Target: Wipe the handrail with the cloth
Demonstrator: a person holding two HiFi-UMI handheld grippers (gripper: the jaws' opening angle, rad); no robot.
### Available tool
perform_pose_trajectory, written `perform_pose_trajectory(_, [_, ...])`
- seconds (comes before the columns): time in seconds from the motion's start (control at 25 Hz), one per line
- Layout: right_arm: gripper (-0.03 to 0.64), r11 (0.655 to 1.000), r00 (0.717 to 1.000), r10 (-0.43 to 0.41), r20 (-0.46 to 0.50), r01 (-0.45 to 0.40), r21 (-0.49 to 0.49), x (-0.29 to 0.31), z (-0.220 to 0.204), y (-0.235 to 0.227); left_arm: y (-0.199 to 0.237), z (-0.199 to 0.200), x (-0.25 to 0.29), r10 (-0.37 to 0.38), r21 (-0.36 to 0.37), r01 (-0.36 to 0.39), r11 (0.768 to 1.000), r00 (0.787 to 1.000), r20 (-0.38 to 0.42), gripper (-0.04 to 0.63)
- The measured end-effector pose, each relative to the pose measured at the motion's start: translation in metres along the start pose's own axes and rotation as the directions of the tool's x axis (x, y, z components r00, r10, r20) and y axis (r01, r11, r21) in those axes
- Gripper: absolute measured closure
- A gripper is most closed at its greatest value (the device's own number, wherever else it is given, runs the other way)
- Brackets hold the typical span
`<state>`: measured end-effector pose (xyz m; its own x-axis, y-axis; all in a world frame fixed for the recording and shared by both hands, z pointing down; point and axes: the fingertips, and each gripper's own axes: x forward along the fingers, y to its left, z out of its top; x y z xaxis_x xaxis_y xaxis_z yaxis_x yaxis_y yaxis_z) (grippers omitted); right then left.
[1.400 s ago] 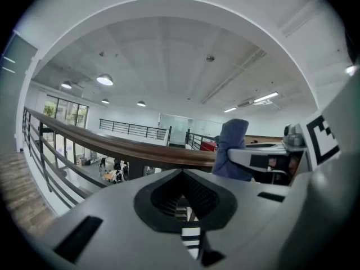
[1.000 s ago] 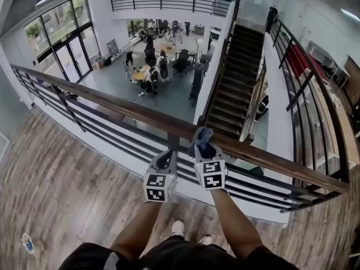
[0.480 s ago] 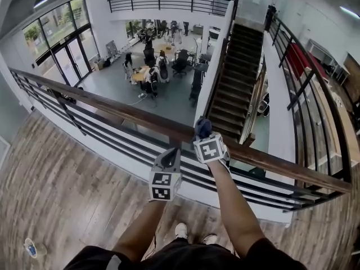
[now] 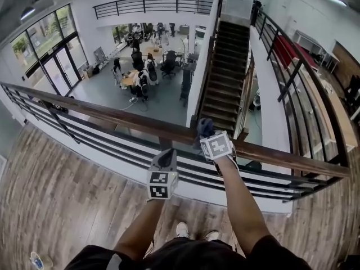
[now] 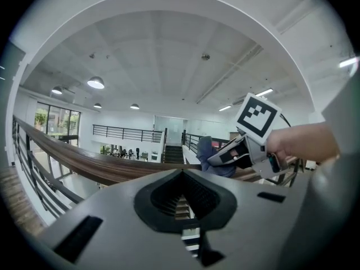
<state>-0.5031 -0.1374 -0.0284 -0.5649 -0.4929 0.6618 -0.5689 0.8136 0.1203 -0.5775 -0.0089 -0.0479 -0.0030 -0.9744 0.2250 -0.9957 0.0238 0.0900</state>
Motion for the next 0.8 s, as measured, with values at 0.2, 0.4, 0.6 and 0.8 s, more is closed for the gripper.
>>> perform_pose_trajectory(0.2, [0.518, 0.998, 0.998, -0.064, 0.001, 0.064, 0.001, -0.017, -0.023, -0.032, -0.020, -0.002, 0.016, -0.048, 0.024, 0.048, 0.999, 0.999, -0.016, 0.597])
perform_pose_trajectory(0.4, [0.518, 0.994, 0.995, -0.099, 0.012, 0.098, 0.047, -0.034, -0.043, -0.061, -0.047, 0.011, 0.033, -0.097, 0.052, 0.098, 0.994, 0.995, -0.012, 0.597])
perform_pose_trajectory(0.6, [0.518, 0.984, 0.986, -0.163, 0.030, 0.160, 0.082, -0.054, -0.068, -0.089, -0.082, 0.020, 0.043, -0.153, 0.086, 0.154, 0.984, 0.988, -0.013, 0.597])
perform_pose_trajectory(0.8, [0.518, 0.969, 0.975, -0.221, 0.032, 0.216, 0.121, -0.083, -0.095, -0.129, -0.130, 0.026, 0.047, -0.194, 0.130, 0.195, 0.972, 0.981, -0.017, 0.597])
